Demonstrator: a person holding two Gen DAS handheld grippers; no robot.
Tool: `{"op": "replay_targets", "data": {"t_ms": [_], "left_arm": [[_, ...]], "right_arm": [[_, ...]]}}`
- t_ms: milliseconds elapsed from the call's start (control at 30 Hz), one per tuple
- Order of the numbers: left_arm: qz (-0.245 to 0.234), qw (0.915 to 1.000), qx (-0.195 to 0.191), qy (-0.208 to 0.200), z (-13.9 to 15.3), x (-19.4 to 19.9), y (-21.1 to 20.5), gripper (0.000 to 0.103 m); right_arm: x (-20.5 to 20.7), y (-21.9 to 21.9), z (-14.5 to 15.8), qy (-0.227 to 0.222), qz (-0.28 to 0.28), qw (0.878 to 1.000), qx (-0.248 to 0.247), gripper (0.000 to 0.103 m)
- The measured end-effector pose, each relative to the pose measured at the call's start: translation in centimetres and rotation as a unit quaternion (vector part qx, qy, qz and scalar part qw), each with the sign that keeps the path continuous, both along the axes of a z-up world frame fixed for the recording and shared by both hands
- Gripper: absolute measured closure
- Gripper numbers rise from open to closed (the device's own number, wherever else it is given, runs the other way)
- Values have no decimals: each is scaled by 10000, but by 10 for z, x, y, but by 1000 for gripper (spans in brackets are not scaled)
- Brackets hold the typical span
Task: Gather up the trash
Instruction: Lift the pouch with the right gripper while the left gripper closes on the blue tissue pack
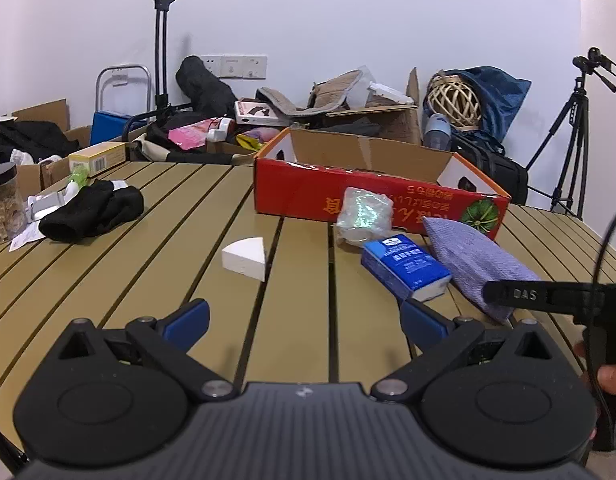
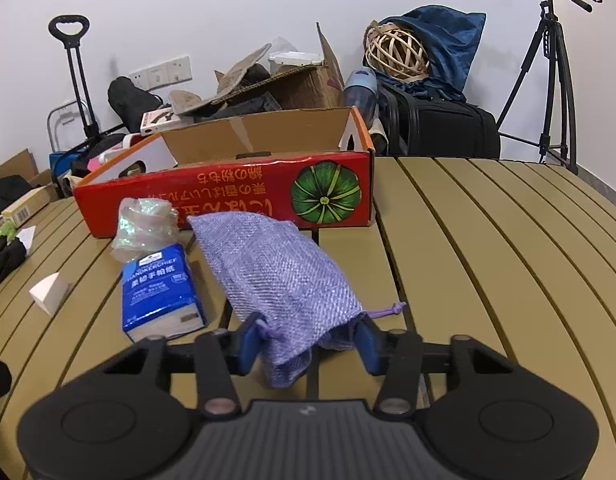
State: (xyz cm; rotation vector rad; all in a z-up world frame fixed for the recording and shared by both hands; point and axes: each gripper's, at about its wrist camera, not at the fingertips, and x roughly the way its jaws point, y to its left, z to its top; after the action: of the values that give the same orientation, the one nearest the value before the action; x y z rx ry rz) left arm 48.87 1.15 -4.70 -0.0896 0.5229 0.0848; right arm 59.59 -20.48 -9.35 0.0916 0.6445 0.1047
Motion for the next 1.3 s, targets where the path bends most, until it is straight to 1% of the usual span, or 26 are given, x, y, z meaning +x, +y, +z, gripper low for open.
{"op": "replay_targets", "data": {"t_ms": [33, 67, 167, 200, 333, 467, 567, 667, 833, 900, 967, 1000, 1067, 1200, 1300], "left_arm": [[15, 10000, -24, 8, 0, 1, 1, 0], [25, 10000, -49, 17, 0, 1, 2, 0], [46, 10000, -51, 42, -1, 2, 2, 0], [49, 10000, -36, 53, -1, 2, 1, 0], [39, 10000, -15, 61, -1, 2, -2, 0], [48, 9999, -70, 92, -2, 2, -6, 0], [0, 9995, -217, 222, -4, 3, -14, 0], [57, 9995, -190, 238, -3, 5, -27, 0], [82, 9993, -214, 294, 4, 22, -53, 0], [43, 9993, -206, 325, 5, 32, -65, 0], [-88, 9989, -227, 403, 4, 44, -76, 0], [-111, 9987, -217, 444, 3, 49, -81, 0], [-88, 9988, -80, 484, 2, 60, -92, 0], [153, 9981, 242, 544, -1, 82, -110, 0], [378, 9964, 262, 708, -7, 97, -115, 0]], "right_arm": [[-1, -1, 0, -13, 13, 10000, 36, 70], [-1, -3, 0, -27, 30, 9999, 99, 73], [-2, -5, -1, -57, 57, 9999, 148, 79], [-2, -6, -2, -73, 59, 9998, 182, 83], [-3, -15, -3, -128, 55, 9988, 476, 90], [-6, -28, 0, -237, 3, 9965, 797, 91], [-9, -45, 2, -299, 35, 9919, 1234, 91], [-11, -59, 4, -325, -12, 9904, 1344, 92], [-17, -90, 8, -445, -143, 9843, 1702, 92], [-19, -102, 11, -517, -235, 9820, 1801, 92], [-20, -111, 12, -589, -362, 9817, 1774, 92], [-21, -115, 13, -643, -460, 9820, 1714, 92], [-22, -124, 13, -697, -573, 9807, 1736, 92], [-22, -138, 12, -742, -736, 9770, 1859, 92], [-21, -146, 10, -779, -869, 9747, 1906, 92]]}}
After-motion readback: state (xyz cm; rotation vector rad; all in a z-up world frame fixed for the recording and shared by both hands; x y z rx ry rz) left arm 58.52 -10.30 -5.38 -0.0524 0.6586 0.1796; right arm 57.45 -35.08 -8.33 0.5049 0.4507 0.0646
